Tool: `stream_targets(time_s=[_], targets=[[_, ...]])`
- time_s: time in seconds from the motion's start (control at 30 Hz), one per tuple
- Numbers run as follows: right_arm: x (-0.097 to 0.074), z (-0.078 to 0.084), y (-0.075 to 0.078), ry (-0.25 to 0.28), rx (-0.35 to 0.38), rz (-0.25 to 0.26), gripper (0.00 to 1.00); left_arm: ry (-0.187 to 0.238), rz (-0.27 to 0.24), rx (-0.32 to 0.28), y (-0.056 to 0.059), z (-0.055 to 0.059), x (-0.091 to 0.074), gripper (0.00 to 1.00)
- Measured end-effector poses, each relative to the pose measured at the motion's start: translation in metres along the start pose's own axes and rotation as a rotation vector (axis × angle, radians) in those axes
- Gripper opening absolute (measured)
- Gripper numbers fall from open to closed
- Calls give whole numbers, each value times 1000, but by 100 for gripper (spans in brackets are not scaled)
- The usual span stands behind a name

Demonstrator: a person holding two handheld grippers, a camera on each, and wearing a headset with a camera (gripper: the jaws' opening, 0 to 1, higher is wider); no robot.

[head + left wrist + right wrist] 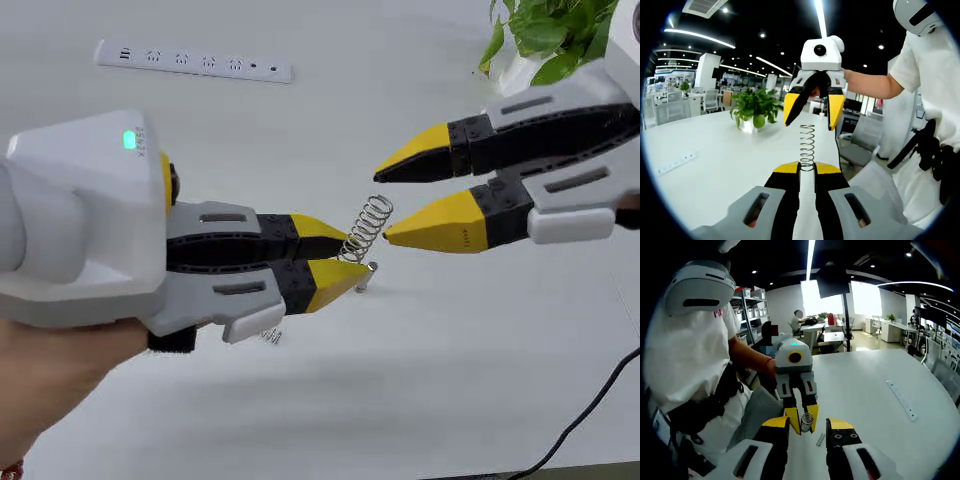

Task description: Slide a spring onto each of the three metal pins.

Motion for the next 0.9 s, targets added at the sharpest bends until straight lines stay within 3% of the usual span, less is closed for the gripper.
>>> stream_targets(time_s=[0.03, 0.17, 0.3, 0.6, 0.9], targets=[[0, -4, 1, -61, -47, -16, 27, -2, 1, 2, 1, 0, 0, 7], [4, -17, -1, -205, -179, -93, 27, 0, 4, 7, 3, -1, 0, 7], [9, -22, 4, -331, -270, -116, 26, -1, 2, 9, 4, -2, 0, 7], [22, -30, -1, -485, -386, -204, 20, -4, 3, 10, 7, -4, 1, 7], [32, -25, -5, -531, -411, -227, 14, -3, 7, 10, 7, -4, 2, 7]])
Point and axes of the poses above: the centre of the closed fingertips' face, and the gripper's own axes: x roughly forward along the fingers, y roughly to its right, z roughly out of its underside, the point moved 7 cm from there along -x, roughly backward along the fingers, and after that the axes turned 12 degrees about -y, right-handed, at the moved point
